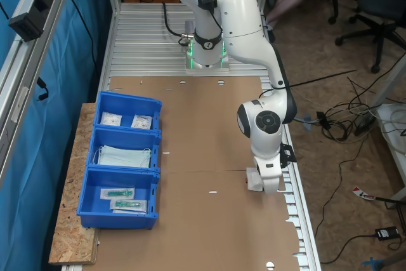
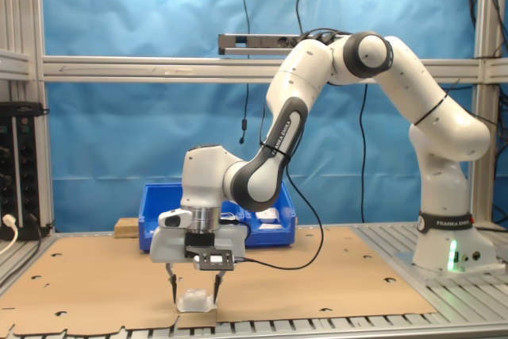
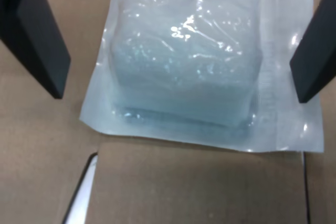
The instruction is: Pick and place sorting task of medical equipment.
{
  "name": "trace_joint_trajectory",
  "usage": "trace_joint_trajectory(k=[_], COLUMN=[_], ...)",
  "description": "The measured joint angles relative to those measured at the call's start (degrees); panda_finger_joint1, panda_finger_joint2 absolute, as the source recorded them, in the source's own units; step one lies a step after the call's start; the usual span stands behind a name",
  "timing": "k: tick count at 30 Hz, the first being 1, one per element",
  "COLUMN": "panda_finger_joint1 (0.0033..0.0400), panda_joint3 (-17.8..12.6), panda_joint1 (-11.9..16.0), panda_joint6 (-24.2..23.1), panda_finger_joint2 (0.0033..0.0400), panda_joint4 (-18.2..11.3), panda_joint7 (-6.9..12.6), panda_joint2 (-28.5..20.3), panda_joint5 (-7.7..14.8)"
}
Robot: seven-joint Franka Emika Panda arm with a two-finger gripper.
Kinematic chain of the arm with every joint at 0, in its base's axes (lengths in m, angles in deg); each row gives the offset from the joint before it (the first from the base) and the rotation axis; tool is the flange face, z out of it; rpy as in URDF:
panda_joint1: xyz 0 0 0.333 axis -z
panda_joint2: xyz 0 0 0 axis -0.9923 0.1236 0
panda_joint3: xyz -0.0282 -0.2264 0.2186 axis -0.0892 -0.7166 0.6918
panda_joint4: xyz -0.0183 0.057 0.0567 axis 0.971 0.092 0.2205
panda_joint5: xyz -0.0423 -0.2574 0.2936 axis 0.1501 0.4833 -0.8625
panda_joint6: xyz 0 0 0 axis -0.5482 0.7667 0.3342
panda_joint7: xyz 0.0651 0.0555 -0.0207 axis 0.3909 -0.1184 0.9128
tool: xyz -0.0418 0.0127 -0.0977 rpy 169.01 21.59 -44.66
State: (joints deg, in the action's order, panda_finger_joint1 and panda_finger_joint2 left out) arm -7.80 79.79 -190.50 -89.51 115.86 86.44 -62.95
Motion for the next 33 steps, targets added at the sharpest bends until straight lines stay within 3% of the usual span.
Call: trace_joint_trajectory(k=[7, 33], panda_finger_joint1=[0.04, 0.04], panda_joint3=[0.0, -0.14], panda_joint1=[0.0, 0.0], panda_joint6=[-0.55, -1.02], panda_finger_joint2=[0.04, 0.04], panda_joint4=[0.0, 0.0], panda_joint7=[1.75, 4.9], panda_joint2=[0.0, 0.0], panda_joint5=[0.0, 0.0])
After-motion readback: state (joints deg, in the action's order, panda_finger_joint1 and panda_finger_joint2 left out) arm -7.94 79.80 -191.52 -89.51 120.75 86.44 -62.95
